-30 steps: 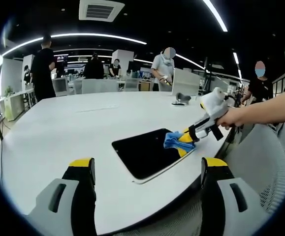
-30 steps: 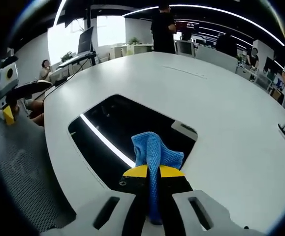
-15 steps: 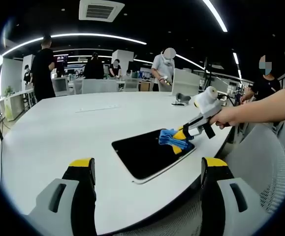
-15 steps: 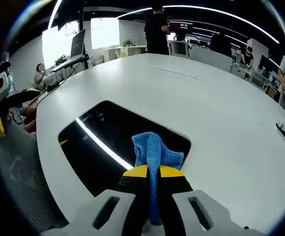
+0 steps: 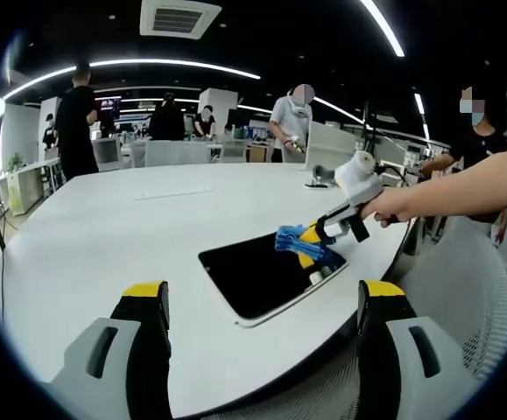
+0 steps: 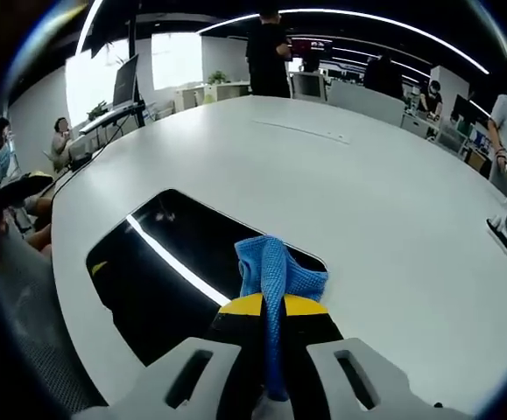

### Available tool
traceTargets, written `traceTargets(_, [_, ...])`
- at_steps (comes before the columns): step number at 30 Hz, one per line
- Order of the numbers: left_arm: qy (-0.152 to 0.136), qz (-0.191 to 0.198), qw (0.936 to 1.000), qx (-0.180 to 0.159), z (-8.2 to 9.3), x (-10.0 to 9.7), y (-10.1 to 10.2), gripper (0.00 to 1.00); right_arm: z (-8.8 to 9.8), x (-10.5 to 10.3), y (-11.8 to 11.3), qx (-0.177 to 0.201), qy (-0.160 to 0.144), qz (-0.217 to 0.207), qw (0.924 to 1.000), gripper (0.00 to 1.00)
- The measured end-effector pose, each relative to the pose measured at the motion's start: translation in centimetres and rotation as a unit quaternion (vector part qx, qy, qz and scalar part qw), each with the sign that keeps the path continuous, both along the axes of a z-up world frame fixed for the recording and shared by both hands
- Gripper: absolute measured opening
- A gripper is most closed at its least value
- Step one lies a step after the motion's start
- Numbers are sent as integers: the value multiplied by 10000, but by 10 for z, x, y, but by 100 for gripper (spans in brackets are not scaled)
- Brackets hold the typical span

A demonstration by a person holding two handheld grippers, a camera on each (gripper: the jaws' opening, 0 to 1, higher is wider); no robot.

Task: Wipe the mirror surface with the cleaning cloth until all visible marks leave the cleaned area.

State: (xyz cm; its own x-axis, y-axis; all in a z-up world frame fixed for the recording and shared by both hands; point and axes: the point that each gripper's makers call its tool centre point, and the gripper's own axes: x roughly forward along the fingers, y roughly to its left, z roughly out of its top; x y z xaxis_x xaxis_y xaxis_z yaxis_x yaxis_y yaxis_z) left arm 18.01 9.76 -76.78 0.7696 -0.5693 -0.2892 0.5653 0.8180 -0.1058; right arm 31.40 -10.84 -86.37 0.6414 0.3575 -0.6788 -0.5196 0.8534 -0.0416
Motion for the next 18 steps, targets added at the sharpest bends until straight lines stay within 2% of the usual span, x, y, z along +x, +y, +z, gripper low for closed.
traceTargets(18, [12, 3, 10000, 6, -1, 1, 0, 88, 0, 26, -2, -3, 25, -89, 10000, 1])
